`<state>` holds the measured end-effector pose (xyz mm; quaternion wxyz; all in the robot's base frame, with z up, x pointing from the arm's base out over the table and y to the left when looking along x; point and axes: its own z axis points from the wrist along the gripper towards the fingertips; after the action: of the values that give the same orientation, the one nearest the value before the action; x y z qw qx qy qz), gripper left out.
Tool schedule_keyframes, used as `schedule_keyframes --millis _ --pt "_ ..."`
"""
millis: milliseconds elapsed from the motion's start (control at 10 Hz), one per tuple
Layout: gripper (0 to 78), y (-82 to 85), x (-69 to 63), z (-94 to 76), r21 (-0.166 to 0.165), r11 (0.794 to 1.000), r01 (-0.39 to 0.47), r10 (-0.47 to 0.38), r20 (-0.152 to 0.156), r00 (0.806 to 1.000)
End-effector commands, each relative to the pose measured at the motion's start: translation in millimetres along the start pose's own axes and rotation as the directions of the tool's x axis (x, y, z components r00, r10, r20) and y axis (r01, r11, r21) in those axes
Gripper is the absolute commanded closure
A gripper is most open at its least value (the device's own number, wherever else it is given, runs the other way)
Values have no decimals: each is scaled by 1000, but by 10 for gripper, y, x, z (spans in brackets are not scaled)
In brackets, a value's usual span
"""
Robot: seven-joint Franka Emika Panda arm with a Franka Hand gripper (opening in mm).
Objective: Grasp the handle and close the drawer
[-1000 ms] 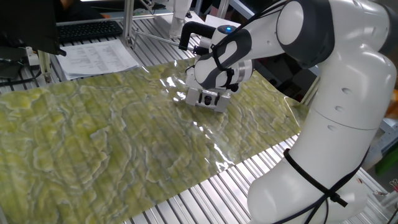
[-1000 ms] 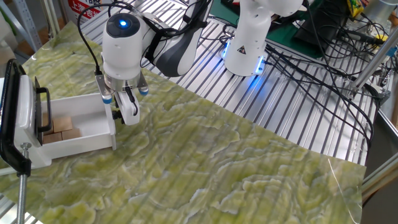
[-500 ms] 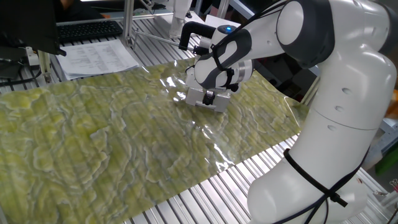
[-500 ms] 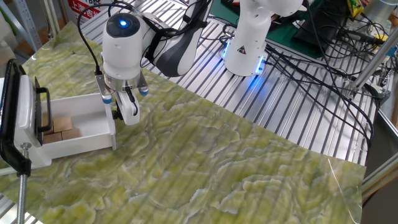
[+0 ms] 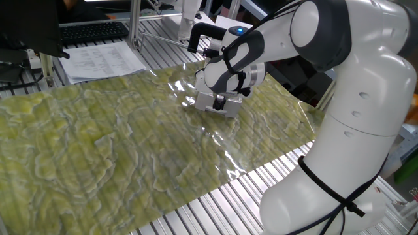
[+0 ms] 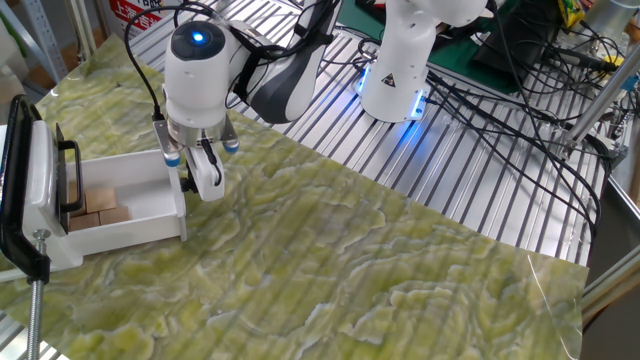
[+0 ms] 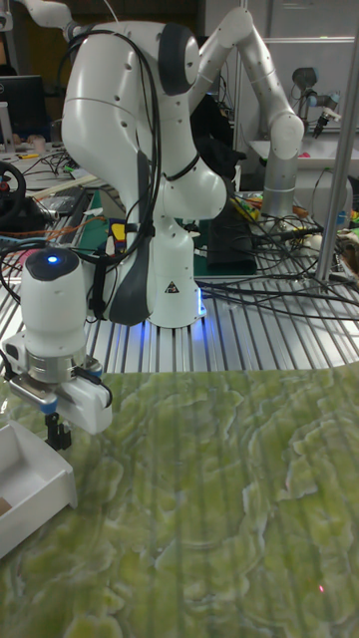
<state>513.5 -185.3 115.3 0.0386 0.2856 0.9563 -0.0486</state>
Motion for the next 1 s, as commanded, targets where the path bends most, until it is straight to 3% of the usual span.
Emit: schedule_keyframes --millis 100,1000 --pt "765 27 -73 -58 53 997 -46 43 64 997" --pt "765 54 -131 -75 55 997 -47 44 59 997"
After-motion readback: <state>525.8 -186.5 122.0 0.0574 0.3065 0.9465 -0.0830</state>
